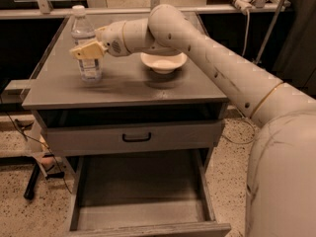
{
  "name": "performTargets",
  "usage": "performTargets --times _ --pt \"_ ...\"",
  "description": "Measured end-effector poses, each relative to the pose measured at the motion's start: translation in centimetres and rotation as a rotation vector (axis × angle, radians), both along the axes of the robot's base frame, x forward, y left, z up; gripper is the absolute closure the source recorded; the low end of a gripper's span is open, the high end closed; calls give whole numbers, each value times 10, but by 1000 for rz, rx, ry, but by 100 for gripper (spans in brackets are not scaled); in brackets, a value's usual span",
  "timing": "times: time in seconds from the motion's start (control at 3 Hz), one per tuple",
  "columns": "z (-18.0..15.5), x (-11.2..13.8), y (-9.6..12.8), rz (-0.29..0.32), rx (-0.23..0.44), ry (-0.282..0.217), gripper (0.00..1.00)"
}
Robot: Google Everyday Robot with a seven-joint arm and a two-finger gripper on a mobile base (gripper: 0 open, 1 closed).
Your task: Place blue plastic bottle into middle drawer
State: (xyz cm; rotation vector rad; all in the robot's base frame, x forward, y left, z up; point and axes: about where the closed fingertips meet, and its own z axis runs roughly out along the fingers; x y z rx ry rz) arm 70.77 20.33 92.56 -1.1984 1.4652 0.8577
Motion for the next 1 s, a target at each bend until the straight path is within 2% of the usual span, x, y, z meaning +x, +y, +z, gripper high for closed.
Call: performTargets --times 0.67,1.0 --pt "0 0 0 0 0 0 89" --pt "0 0 0 0 0 0 100"
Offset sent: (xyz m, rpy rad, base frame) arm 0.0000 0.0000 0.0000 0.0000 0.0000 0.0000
